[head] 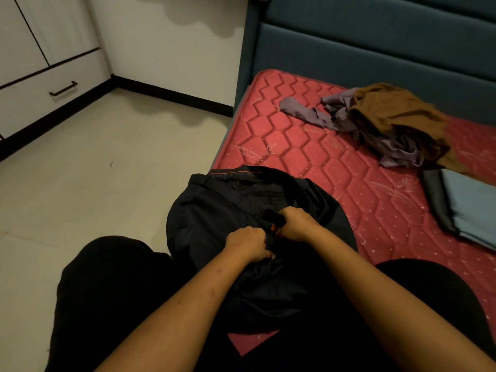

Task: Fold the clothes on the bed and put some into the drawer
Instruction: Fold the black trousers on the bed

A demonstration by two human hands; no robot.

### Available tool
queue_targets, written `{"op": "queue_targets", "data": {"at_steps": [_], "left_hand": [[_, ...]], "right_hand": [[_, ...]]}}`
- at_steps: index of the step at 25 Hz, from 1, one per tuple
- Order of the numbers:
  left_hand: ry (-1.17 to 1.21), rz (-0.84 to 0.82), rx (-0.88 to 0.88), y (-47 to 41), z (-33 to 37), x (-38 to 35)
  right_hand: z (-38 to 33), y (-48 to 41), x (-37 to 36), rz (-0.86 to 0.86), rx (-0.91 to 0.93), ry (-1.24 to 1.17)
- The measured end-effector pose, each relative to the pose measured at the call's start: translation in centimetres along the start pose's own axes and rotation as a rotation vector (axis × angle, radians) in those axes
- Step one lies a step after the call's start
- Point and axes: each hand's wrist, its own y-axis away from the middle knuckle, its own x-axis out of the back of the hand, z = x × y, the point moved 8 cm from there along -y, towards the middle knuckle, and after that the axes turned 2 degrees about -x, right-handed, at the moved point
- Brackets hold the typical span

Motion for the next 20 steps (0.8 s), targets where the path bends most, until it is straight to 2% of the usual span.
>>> {"op": "queue_targets", "data": {"at_steps": [5,11,17,19,20], "left_hand": [[0.087,-0.158,-0.052,0.1,0.9,-0.7],[0.424,-0.321,-0.085,0.4,0.9,-0.8],[0.662,-0.464,-0.114,1.8,1.6,-1.6],[0.6,-0.44,-0.143,1.7,1.0,-0.8],[0.486,-0.348,-0.16,1.3,0.4,0.2]], "right_hand": [[-1.7,0.9,0.2,0.123,0.049,0.197],[-2.5,1.5,-0.1,0.168,0.047,0.211],[-1.0,0.5,0.6,0.129,-0.026,0.026],[-0.3,0.3,0.7,0.132,0.025,-0.08],[0.3,0.4,0.6,0.116,0.054,-0.166]]}}
